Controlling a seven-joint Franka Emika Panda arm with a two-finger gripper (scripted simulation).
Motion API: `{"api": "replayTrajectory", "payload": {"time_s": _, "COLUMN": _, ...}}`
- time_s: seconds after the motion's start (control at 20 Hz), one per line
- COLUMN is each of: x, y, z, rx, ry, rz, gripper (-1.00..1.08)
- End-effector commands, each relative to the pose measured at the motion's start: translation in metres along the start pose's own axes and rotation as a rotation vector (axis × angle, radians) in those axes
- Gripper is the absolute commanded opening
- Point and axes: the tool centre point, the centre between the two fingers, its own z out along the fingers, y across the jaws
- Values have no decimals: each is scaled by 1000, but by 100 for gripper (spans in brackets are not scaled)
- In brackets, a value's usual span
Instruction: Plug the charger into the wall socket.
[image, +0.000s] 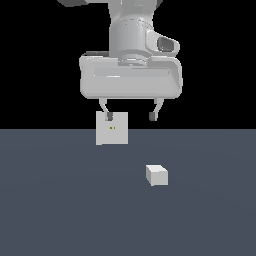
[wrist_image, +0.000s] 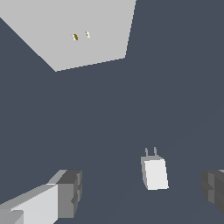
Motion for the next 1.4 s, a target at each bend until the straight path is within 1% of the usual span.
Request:
{"api": "replayTrajectory", "payload": {"time_s": 0.0, "x": -5, "y": 4, "z": 5, "rx": 1, "ry": 31, "rz": -7, "gripper": 100}}
{"api": "replayTrajectory", "payload": {"time_s": 0.85, "x": -33, "y": 33, "z": 40, "rx": 16, "ry": 234, "rz": -55, "gripper": 100}}
{"api": "replayTrajectory", "payload": {"time_s": 1.1, "x": -36, "y": 39, "z": 49, "rx": 23, "ry": 277, "rz": -65, "gripper": 100}}
{"api": "replayTrajectory", "payload": {"time_s": 1.35, "x": -39, "y": 43, "z": 55, "rx": 27, "ry": 305, "rz": -73, "gripper": 100}}
